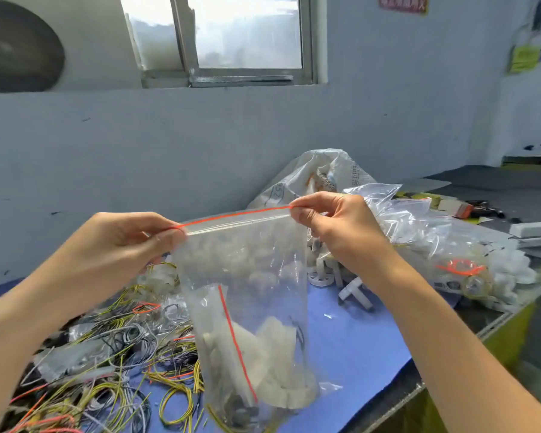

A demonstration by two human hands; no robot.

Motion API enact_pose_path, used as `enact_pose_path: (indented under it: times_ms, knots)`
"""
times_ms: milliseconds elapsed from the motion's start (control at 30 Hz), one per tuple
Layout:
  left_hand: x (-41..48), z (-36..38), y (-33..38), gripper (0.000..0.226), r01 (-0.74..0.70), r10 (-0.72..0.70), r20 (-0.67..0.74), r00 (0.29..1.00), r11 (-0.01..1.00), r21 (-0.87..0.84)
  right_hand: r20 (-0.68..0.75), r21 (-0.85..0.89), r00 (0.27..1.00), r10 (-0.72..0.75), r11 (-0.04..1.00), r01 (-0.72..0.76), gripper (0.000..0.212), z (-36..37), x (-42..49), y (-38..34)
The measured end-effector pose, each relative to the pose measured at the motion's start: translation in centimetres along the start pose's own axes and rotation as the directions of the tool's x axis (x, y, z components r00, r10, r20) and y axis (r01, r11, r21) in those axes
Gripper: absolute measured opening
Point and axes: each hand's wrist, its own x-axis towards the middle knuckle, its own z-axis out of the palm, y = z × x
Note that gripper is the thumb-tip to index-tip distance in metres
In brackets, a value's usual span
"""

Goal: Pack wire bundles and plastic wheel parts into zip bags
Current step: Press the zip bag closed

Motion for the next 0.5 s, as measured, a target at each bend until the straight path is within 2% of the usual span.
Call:
enact_pose_path:
  times_ms: [67, 167, 300, 367, 500]
  knots:
    - [1.9, 1.7, 0.2, 0.028, 0.015, -0.015, 0.041, 0.999, 1.0, 0.0, -0.031, -0.014, 0.997, 0.075, 0.997, -0.076, 0.002, -1.5, 0.7, 1.5]
    - [3.8, 3.9, 0.4, 0.018, 0.01, -0.008, 0.079, 0.997, 1.0, -0.015, -0.085, -0.018, 0.991, 0.104, 0.994, -0.105, 0.006, -3.4, 0.9, 3.1]
    - [5.4, 6.4, 0.7, 0.014, -0.033, 0.035, 0.067, 0.997, 0.999, -0.04, -0.117, -0.029, 0.986, 0.119, 0.992, -0.123, 0.017, -5.1, 0.5, 4.0]
    - [6.2, 7.2, 1.5, 0.01, -0.044, 0.047, 0.039, 0.998, 0.996, -0.075, -0.124, -0.025, 0.984, 0.131, 0.99, -0.135, 0.014, -5.9, 0.5, 3.7]
    - [8.8, 8.0, 3.5, 0.015, -0.065, 0.061, -0.032, 0.998, 0.99, -0.128, -0.156, -0.06, 0.987, 0.039, 0.997, -0.048, 0.005, -8.2, 1.3, 2.0]
